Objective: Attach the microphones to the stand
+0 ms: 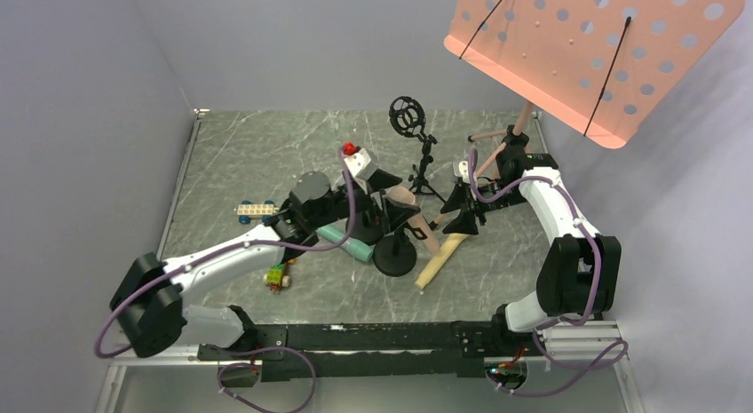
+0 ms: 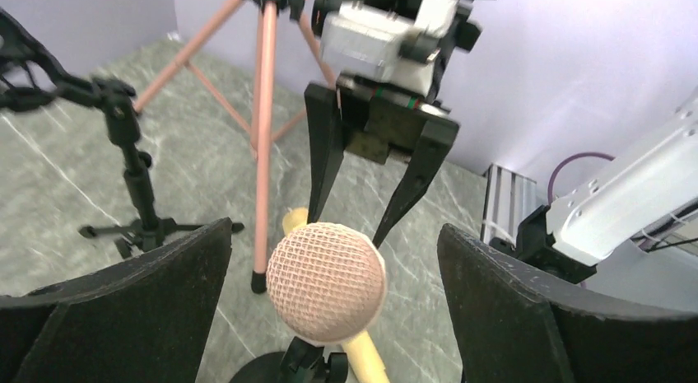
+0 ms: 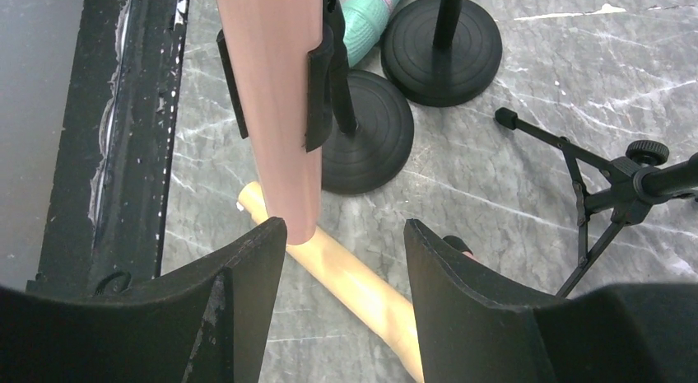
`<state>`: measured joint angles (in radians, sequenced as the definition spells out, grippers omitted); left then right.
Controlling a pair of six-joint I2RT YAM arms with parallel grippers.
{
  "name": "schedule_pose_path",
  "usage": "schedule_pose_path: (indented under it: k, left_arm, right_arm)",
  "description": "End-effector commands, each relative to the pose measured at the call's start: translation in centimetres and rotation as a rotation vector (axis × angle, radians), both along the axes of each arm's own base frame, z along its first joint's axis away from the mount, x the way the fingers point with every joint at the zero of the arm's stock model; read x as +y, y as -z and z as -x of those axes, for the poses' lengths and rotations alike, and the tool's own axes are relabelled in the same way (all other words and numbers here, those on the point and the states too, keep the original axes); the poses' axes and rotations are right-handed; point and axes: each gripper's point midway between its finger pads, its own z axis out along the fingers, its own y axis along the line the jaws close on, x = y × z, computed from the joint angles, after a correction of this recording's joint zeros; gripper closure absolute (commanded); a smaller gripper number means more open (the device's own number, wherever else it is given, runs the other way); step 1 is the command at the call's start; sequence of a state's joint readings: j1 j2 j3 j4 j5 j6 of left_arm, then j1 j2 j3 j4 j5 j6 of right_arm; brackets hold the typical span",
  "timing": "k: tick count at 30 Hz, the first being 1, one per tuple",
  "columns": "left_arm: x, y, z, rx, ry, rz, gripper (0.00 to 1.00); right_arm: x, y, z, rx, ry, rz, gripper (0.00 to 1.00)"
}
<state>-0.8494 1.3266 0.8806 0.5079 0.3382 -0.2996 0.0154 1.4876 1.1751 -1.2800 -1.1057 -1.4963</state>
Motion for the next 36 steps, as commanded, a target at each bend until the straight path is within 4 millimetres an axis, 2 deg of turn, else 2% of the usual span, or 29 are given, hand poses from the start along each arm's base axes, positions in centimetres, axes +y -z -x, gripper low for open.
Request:
schedule_pose_path:
  k: [1, 5, 8, 10, 13, 16, 20, 24, 30, 36]
  left_arm:
    - [2.8, -2.9, 1.1, -0.124, -0.052, 0.040, 0.01]
    - [6.7, -1.9, 2.1, -0.160, -0.152, 0.060, 0.01]
    - [8.5, 1.2, 3.5, -0.156, -0.164, 0.094, 0.01]
    - [8.5, 4.0, 4.9, -0.166, -0.102, 0.071, 0.03]
    - [8.1, 9.2, 5.4, -0.142, -0.065, -0.030, 0.12]
    - [7.5, 11.9, 5.2, -0.215, -0.072, -0.103, 0.14]
    - [6.2, 13.0, 3.8, -0.326, -0.085, -0.153, 0.14]
    - [4.2, 12.7, 2.3, -0.397, -0.084, -0.137, 0.14]
    - [0.7, 13.7, 0.7, -0.391, -0.043, -0.121, 0.18]
    - [-0.9, 14.7, 0.0, -0.349, -0.016, -0.131, 0.28]
  right_arm:
    - [0.3, -1.2, -0.4, -0.048, -0.015, -0.038, 0.40]
    - [0.3, -1.2, -0.4, -0.048, -0.014, -0.040, 0.40]
    - [0.3, -1.2, -0.4, -0.047, -0.018, -0.043, 0.40]
    - [0.3, -1.2, -0.3, -0.043, -0.020, -0.046, 0.40]
    - [0.4, -1.2, -0.3, -0.039, -0.022, -0.050, 0.40]
    - [0.4, -1.1, -0.4, -0.038, -0.023, -0.050, 0.40]
    - [0.4, -1.2, -0.4, -0.038, -0.019, -0.052, 0.40]
    - [0.3, -1.1, -0.3, -0.037, -0.019, -0.053, 0.39]
    - [0.4, -1.1, -0.2, -0.036, -0.026, -0.054, 0.39]
    - [0.4, -1.0, -0.1, -0.031, -0.034, -0.057, 0.39]
